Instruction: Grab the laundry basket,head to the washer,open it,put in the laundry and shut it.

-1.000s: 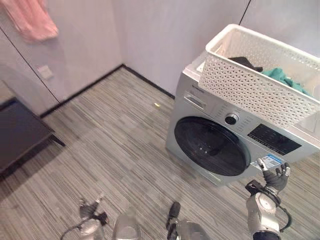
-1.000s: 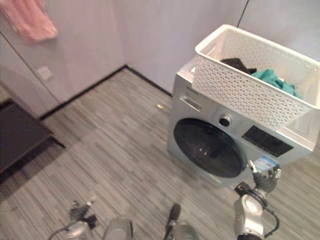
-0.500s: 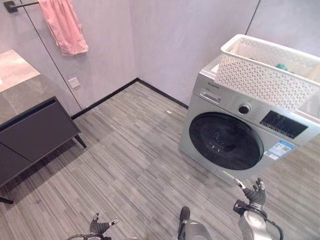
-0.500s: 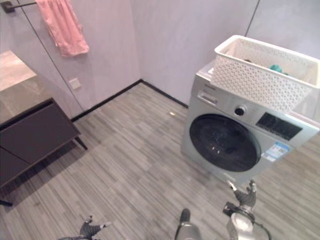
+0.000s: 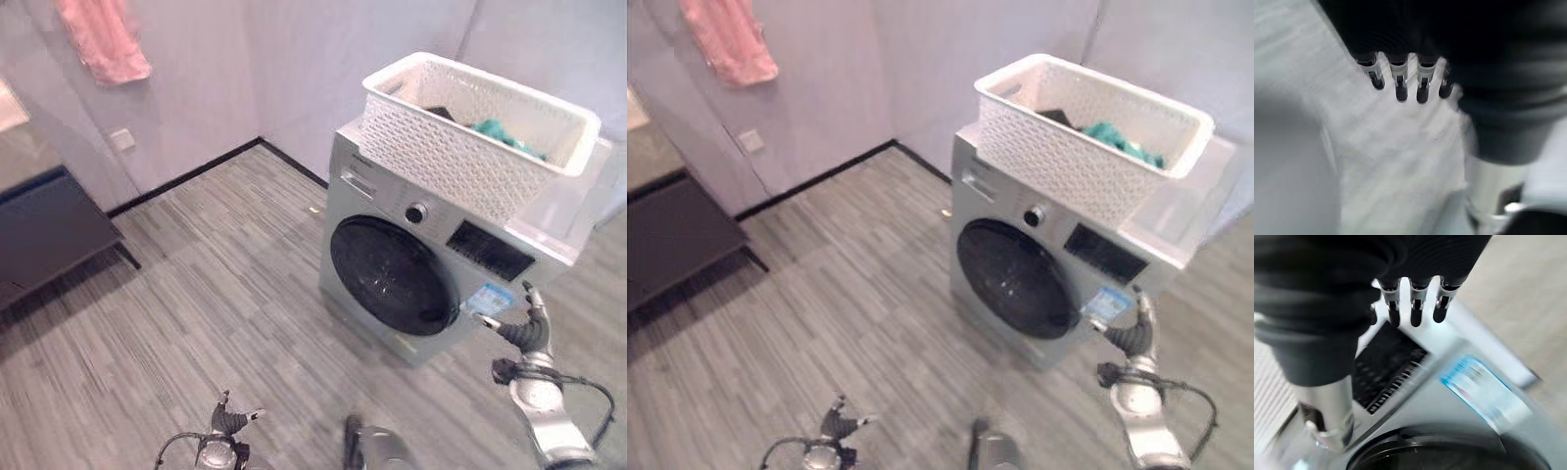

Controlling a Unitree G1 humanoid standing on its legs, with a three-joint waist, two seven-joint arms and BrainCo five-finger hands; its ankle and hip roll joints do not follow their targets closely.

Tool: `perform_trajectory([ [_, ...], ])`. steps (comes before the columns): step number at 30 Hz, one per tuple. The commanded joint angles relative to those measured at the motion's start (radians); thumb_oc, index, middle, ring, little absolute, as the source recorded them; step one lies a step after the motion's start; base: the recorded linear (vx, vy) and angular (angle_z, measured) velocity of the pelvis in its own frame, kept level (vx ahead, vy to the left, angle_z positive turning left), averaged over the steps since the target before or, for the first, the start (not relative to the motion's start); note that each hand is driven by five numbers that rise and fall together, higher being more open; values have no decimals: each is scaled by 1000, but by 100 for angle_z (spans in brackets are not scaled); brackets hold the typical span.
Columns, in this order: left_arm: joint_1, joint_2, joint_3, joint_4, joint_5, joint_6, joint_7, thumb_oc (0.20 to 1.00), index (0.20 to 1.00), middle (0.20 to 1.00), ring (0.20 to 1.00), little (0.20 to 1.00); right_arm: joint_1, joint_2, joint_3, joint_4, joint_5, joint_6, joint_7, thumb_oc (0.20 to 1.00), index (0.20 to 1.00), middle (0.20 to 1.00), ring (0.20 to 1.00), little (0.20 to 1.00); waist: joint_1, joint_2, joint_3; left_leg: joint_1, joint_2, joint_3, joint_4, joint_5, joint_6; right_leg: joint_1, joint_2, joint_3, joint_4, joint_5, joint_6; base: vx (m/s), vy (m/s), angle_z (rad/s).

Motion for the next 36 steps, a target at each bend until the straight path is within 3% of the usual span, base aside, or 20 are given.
perform_trajectory([
  [1,49,51,25,14,1,18,-15,1000,1000,1000,1000,1000,-49,-30,57,-118,5,-49,66,1000,1000,1000,1000,1000,-19,60,63,269,-3,139,-396,-30,-34,256,-98,81,-495,166,156,137,-78,22],
  [2,50,51,26,14,1,18,-15,1000,1000,1000,1000,1000,-49,-30,57,-117,5,-49,66,1000,1000,1000,1000,1000,-19,59,63,272,-4,140,-400,-28,-34,257,-99,81,-495,166,156,105,8,19],
  [3,46,62,19,16,3,16,-23,1000,1000,1000,1000,1000,-72,-38,82,-97,10,-46,87,1000,1000,1000,1000,1000,2,60,63,241,-39,103,-523,-28,-56,264,-99,75,-497,151,161,87,25,-26],
  [4,41,65,17,14,3,14,-23,1000,1000,1000,1000,1000,-85,-37,92,-87,10,-45,89,1000,1000,1000,1000,1000,10,64,65,229,-57,69,-571,-14,-66,266,-93,79,-495,145,162,104,42,-29],
  [6,37,63,8,18,5,8,-25,1000,1000,1000,1000,1000,-104,-32,119,-62,2,-41,100,1000,1000,1000,1000,1000,8,71,59,215,-59,40,-605,-9,-77,267,-89,85,-494,143,170,64,47,3],
  [13,70,71,0,26,33,4,-55,1000,1000,1000,1000,1000,-80,20,128,-20,26,-34,131,1000,1000,1000,1000,1000,17,103,20,302,-78,97,-667,-35,-75,319,-131,91,-552,186,204,157,141,-3],
  [23,103,88,-17,4,77,-5,-63,1000,1000,1000,1000,1000,-68,52,164,23,-23,-19,144,1000,1000,1000,1000,1000,29,83,12,363,-108,138,-754,-44,-55,310,-172,88,-597,237,252,30,79,-7],
  [30,116,126,-39,-84,89,-20,-64,1000,1000,1000,1000,1000,-180,30,216,127,-47,-12,112,1000,1000,1000,1000,1000,59,80,46,313,-128,129,-787,-25,-53,265,-187,56,-634,275,274,-66,27,10],
  [36,101,135,-43,-93,63,-34,-50,1000,1000,1000,1000,1000,-249,-19,173,210,-71,11,31,1000,1000,1000,1000,1000,68,95,77,236,-143,112,-796,0,-59,211,-199,35,-634,285,279,-63,16,18],
])
